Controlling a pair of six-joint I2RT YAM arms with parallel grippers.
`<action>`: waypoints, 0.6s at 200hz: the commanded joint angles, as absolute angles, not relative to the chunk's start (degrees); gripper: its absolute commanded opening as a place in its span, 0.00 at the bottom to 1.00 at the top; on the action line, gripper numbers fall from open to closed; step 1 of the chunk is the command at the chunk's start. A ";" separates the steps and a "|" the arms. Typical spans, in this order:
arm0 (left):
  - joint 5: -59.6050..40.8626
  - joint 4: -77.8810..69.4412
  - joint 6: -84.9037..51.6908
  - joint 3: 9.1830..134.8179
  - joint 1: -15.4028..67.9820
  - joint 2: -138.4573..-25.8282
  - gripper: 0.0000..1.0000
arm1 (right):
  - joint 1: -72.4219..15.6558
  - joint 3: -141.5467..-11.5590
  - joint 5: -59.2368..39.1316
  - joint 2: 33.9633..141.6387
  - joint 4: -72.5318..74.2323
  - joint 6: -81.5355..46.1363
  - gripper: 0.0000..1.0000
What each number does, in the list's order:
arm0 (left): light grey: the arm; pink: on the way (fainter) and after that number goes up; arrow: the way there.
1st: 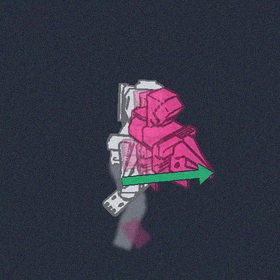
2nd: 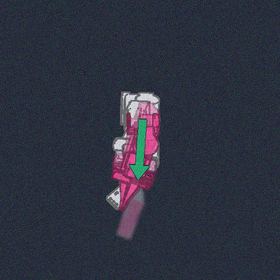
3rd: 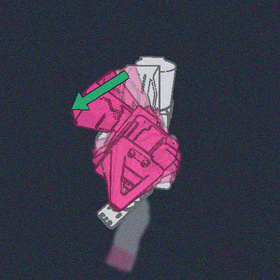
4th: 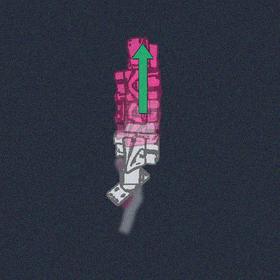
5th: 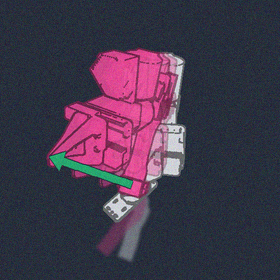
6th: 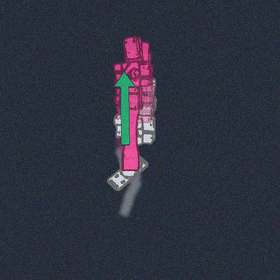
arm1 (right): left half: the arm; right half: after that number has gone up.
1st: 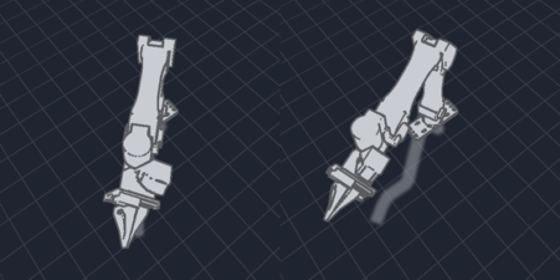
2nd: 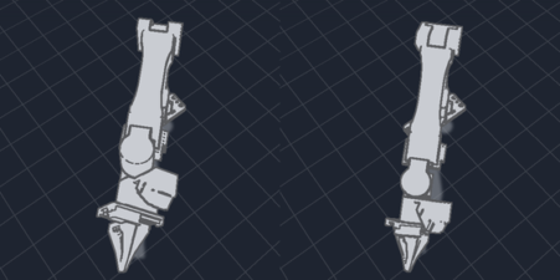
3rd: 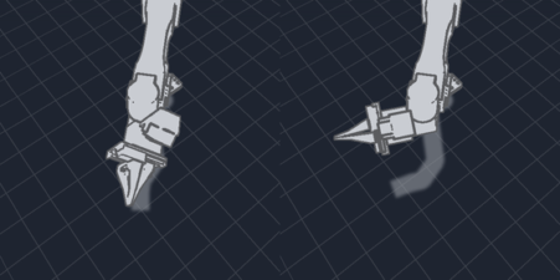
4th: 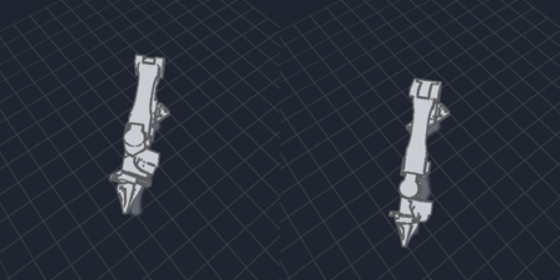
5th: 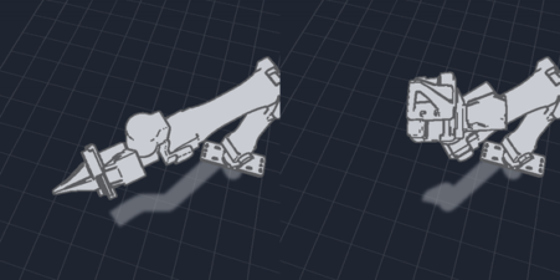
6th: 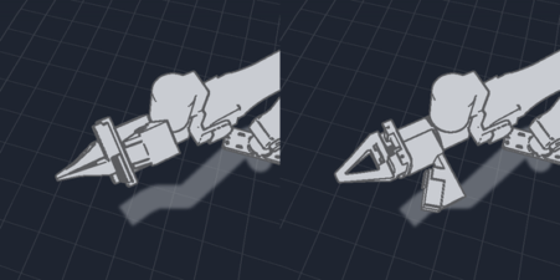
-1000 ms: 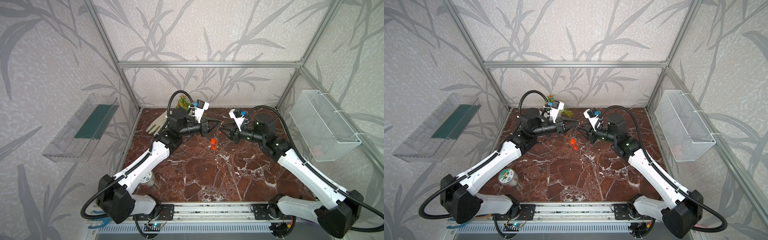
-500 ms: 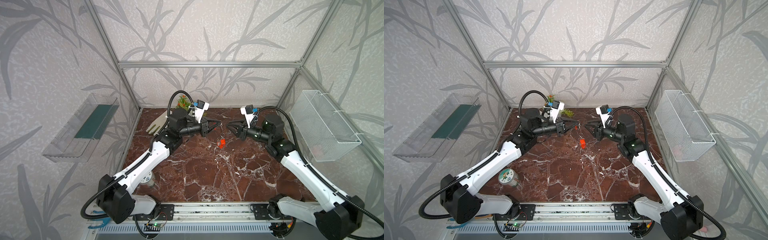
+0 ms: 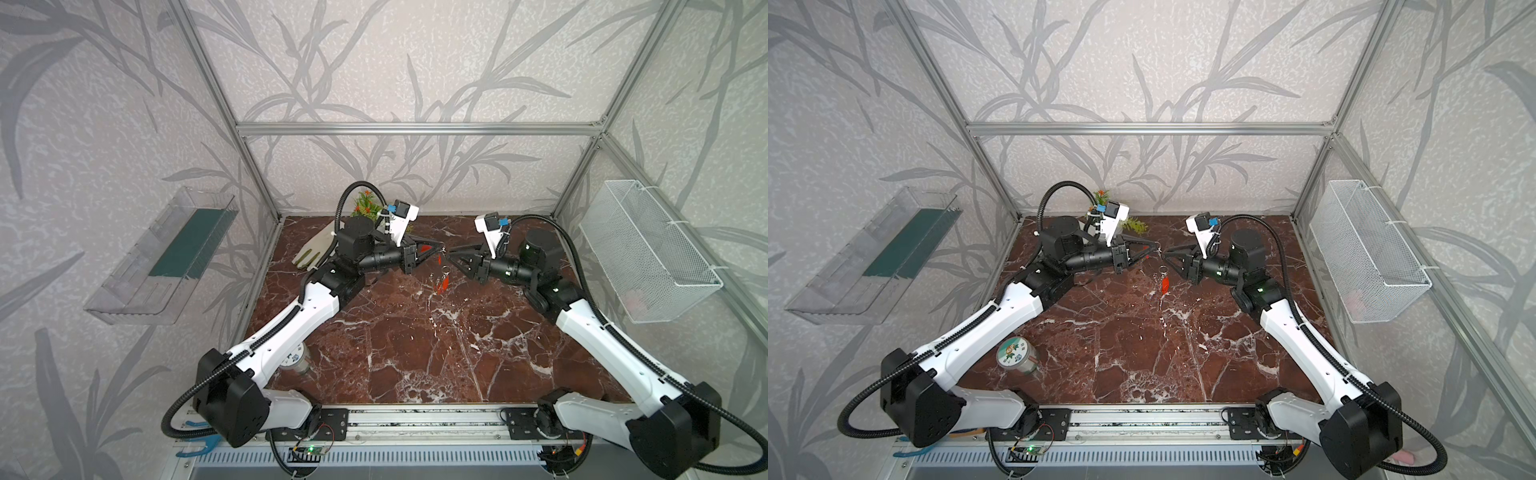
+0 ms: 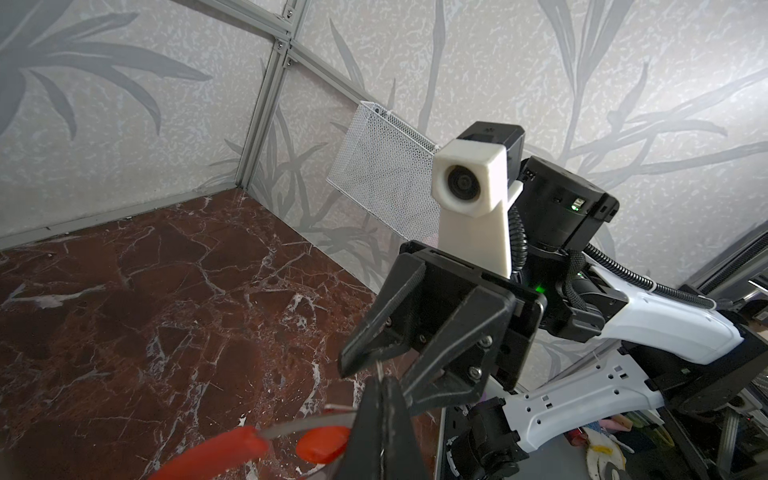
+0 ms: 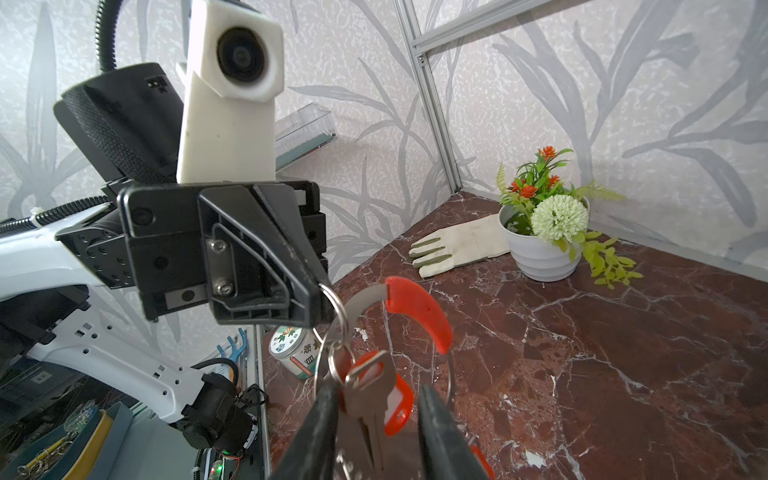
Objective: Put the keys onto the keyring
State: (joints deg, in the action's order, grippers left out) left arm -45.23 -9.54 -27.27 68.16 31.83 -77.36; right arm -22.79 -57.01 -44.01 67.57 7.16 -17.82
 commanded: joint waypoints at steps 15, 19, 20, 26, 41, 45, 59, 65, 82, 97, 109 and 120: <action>-46.74 -12.15 -28.17 70.30 31.78 -76.33 0.00 | -23.03 -56.88 -44.72 67.55 8.27 -18.10 0.34; -46.71 -12.13 -28.14 70.31 31.75 -76.32 0.00 | -23.03 -57.02 -44.74 67.65 8.07 -18.11 0.34; -46.74 -12.13 -28.13 70.31 31.78 -76.30 0.00 | -23.03 -57.04 -44.69 67.65 8.08 -18.15 0.34; -46.70 -12.09 -28.06 70.31 31.75 -76.25 0.00 | -23.03 -57.00 -44.34 67.59 7.87 -18.26 0.34; -46.78 -12.04 -28.04 70.31 31.75 -76.22 0.00 | -23.03 -56.54 -43.20 67.03 8.06 -17.90 0.35; -46.89 -12.04 -28.01 70.37 31.77 -76.28 0.00 | -23.03 -56.50 -43.16 66.93 8.05 -17.85 0.35; -46.95 -12.03 -28.10 70.47 31.75 -76.35 0.00 | -23.01 -56.80 -44.04 67.29 7.74 -17.84 0.35; -46.96 -12.05 -28.05 70.45 31.78 -76.36 0.00 | -23.03 -56.99 -45.12 67.61 7.62 -17.92 0.35; -47.20 -12.30 -28.29 70.53 31.78 -76.44 0.00 | -23.20 -57.22 -47.45 68.57 8.11 -18.50 0.38; -47.70 -12.49 -28.68 70.80 31.81 -76.72 0.00 | -23.72 -56.95 -47.90 68.89 8.87 -18.33 0.41; -47.94 -12.65 -28.90 70.97 31.76 -76.88 0.00 | -23.95 -56.87 -47.86 69.15 9.43 -18.19 0.42; -48.00 -12.74 -29.01 71.04 31.78 -76.99 0.00 | -24.15 -57.12 -48.31 69.65 9.79 -18.30 0.42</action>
